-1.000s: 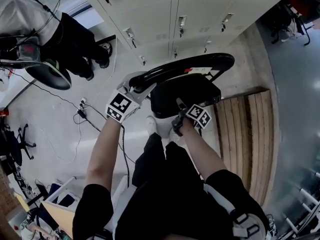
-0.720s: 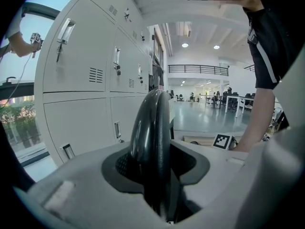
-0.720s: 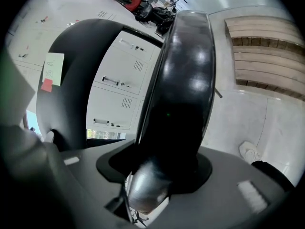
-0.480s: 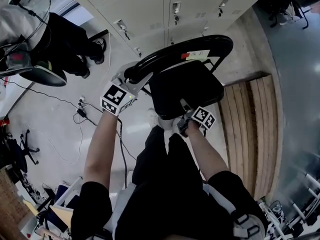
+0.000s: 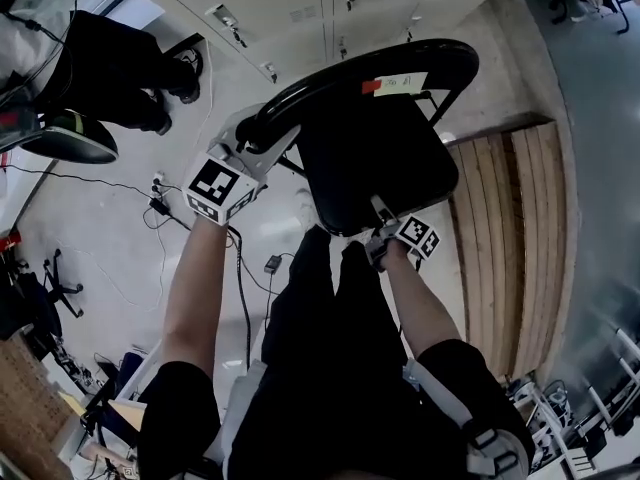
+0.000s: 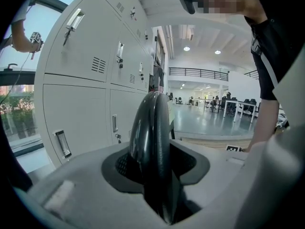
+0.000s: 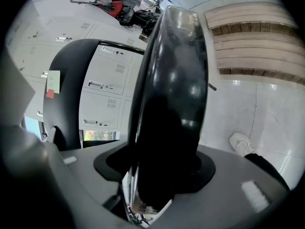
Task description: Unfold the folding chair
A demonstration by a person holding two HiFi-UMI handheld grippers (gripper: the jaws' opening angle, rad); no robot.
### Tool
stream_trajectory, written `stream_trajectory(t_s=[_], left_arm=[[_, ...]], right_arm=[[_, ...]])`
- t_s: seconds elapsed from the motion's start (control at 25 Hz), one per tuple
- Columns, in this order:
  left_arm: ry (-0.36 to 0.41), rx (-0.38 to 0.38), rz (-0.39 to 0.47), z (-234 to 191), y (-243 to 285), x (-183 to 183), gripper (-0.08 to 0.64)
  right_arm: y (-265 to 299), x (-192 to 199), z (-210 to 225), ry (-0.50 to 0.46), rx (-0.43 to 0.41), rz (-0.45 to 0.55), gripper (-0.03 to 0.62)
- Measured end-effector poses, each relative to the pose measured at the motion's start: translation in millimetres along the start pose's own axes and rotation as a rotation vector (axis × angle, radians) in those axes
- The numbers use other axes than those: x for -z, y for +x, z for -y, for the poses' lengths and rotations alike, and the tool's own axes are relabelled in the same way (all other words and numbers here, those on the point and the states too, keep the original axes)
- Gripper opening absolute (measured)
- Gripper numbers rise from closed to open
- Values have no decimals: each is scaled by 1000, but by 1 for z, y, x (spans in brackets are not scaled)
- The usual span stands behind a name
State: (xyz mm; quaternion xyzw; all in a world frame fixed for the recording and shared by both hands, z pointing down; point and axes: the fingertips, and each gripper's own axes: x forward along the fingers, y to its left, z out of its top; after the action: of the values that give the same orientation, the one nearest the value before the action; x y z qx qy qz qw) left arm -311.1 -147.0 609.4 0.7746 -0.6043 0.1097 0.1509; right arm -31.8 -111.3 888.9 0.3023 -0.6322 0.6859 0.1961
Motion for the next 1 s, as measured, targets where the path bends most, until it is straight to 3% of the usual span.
stream_trajectory(t_s=[0.44,1.0], left_arm=[[-15,-6,4,27,3,35,155],[-10,1,3,33,1,30,150]], right_arm=[[-6,23,80,54,-21,-31,268],[1,26,98,87,-43,-75,291]])
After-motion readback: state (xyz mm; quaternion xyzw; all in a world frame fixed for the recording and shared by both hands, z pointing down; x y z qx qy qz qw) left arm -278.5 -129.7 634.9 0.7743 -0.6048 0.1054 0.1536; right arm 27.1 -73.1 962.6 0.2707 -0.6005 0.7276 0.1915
